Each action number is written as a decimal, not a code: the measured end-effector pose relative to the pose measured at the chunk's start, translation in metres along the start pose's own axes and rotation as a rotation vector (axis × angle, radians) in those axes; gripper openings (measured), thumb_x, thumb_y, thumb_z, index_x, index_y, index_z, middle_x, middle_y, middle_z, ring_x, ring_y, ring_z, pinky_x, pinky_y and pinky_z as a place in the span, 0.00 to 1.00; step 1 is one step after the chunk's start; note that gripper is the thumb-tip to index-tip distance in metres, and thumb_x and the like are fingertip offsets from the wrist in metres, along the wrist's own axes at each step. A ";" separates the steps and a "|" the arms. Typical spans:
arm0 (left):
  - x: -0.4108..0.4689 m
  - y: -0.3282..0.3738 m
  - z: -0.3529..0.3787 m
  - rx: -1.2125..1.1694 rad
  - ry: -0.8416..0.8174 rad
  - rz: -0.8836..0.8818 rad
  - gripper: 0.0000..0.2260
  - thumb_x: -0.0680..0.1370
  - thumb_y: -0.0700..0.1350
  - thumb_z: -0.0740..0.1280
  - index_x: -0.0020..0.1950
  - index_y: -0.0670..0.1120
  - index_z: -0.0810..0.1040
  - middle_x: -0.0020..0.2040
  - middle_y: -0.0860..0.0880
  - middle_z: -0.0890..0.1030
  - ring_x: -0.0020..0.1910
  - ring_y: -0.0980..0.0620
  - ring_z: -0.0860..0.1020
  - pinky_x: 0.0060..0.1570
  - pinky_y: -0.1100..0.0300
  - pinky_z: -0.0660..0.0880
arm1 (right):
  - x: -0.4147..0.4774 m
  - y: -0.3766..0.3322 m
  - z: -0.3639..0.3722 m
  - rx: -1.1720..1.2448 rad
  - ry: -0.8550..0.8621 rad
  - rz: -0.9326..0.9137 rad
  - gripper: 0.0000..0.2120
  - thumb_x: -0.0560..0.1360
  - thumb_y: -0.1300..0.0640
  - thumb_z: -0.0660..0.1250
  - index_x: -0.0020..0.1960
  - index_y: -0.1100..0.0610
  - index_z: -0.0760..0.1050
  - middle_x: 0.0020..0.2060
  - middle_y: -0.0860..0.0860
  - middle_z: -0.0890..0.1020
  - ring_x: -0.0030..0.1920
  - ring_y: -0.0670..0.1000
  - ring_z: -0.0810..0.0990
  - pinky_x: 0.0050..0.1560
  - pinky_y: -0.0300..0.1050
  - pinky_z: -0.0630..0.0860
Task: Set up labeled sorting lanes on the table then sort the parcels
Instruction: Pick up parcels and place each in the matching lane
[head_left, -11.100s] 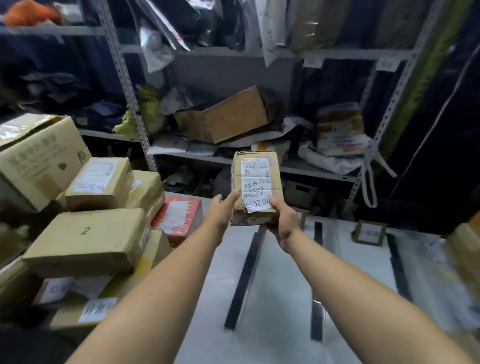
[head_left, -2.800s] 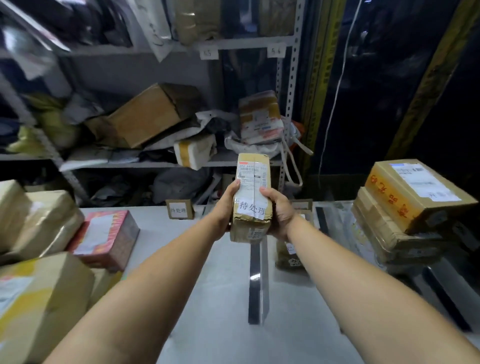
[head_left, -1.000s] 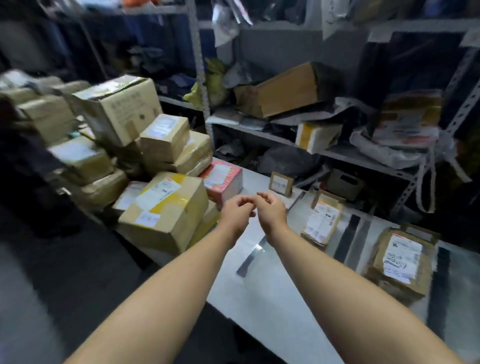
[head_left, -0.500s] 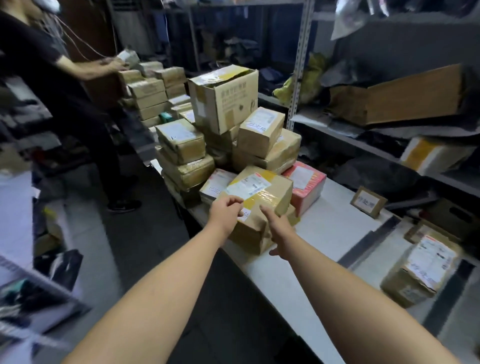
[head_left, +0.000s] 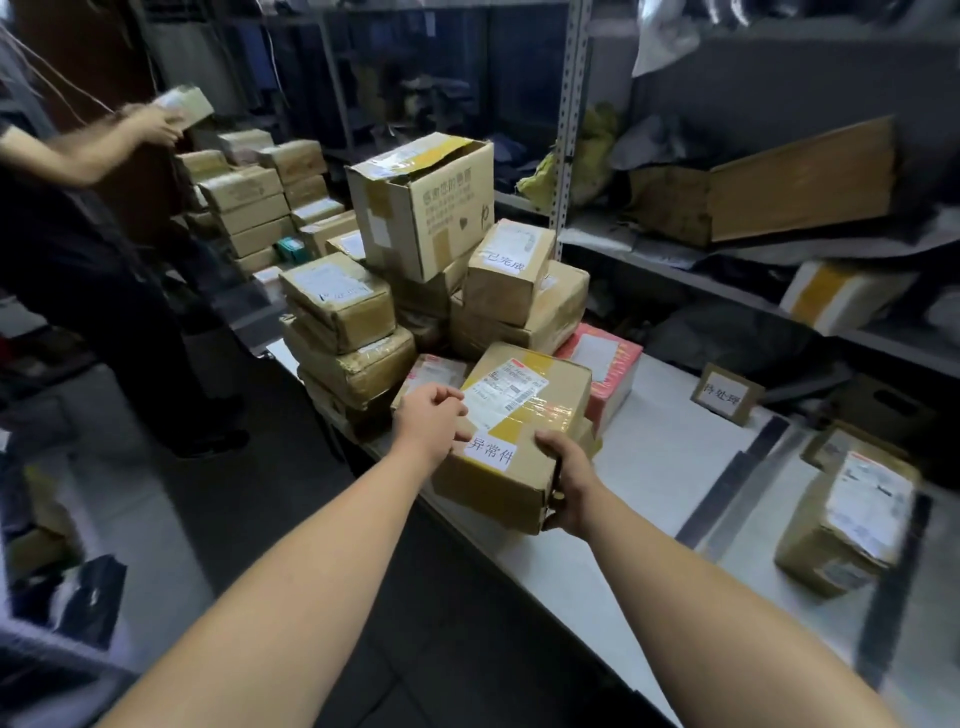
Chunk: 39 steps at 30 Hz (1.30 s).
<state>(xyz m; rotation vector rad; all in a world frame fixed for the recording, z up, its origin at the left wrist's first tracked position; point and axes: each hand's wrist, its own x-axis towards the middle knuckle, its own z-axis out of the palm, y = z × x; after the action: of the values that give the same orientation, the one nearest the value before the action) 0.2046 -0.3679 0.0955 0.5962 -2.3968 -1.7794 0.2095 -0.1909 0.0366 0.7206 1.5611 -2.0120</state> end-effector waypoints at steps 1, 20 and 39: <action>0.000 0.001 0.000 0.022 0.013 0.019 0.07 0.81 0.40 0.61 0.50 0.46 0.80 0.46 0.48 0.82 0.33 0.52 0.80 0.28 0.63 0.72 | 0.000 0.002 -0.001 0.021 0.004 -0.010 0.26 0.75 0.45 0.70 0.70 0.51 0.72 0.52 0.55 0.83 0.50 0.57 0.79 0.46 0.54 0.75; -0.056 0.014 0.098 0.045 -0.538 -0.264 0.32 0.68 0.65 0.73 0.64 0.45 0.77 0.54 0.45 0.84 0.53 0.43 0.83 0.54 0.49 0.80 | -0.052 0.010 -0.146 0.168 0.060 -0.177 0.23 0.75 0.48 0.70 0.67 0.54 0.76 0.50 0.56 0.86 0.47 0.58 0.85 0.40 0.48 0.79; -0.263 0.121 0.346 -0.321 -1.236 -0.140 0.21 0.78 0.58 0.62 0.64 0.47 0.78 0.55 0.43 0.85 0.47 0.45 0.85 0.46 0.54 0.82 | -0.263 -0.013 -0.415 0.519 0.368 -0.634 0.31 0.66 0.52 0.73 0.67 0.63 0.77 0.62 0.65 0.81 0.61 0.67 0.80 0.68 0.64 0.74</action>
<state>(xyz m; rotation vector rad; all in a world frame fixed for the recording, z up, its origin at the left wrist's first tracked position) 0.3106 0.0687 0.1400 -0.6025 -2.4715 -3.1071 0.4404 0.2315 0.1360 0.9038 1.6113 -2.9609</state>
